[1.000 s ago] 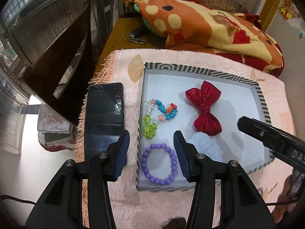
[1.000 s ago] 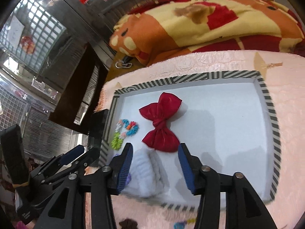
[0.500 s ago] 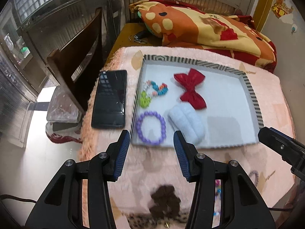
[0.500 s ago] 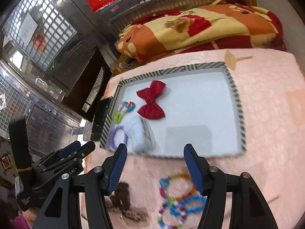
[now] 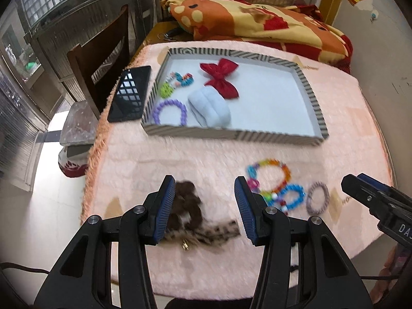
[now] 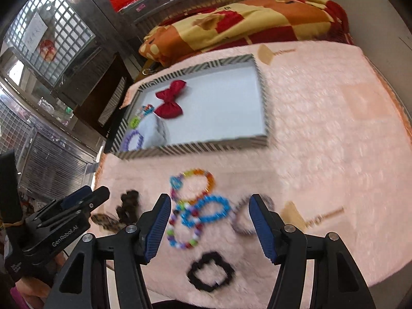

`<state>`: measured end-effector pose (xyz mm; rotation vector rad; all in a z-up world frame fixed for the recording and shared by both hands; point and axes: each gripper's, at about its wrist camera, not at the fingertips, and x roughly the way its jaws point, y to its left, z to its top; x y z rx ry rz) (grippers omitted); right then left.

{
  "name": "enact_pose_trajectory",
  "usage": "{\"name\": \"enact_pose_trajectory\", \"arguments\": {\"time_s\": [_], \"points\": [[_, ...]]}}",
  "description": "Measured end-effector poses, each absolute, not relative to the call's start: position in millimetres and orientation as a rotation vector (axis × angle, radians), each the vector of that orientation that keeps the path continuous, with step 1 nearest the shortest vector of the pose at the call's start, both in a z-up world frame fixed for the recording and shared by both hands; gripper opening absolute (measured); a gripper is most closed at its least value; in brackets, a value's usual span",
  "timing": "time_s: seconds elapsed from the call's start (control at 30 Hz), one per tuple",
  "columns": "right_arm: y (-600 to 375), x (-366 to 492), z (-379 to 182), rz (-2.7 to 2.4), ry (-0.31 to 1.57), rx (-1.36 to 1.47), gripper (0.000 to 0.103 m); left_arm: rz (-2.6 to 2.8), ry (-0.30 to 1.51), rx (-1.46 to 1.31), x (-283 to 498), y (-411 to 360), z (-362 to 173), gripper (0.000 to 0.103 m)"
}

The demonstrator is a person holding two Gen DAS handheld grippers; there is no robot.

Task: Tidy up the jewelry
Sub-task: 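Withdraw both tools from the tray back over the remaining jewelry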

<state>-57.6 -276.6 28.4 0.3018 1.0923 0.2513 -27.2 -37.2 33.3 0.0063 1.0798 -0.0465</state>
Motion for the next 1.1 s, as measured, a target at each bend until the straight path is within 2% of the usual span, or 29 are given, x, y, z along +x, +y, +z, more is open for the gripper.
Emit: {"name": "enact_pose_trajectory", "arguments": {"time_s": [0.33,1.1], "points": [[-304.1,-87.5,13.2,0.22,1.116,0.292,0.061,-0.071,1.1,0.02,-58.4,-65.4,21.9,0.047],[-320.1,-95.0,-4.9,0.223,1.163,0.29,0.061,-0.068,1.13,0.025,-67.8,-85.1,9.8,0.047]]}}
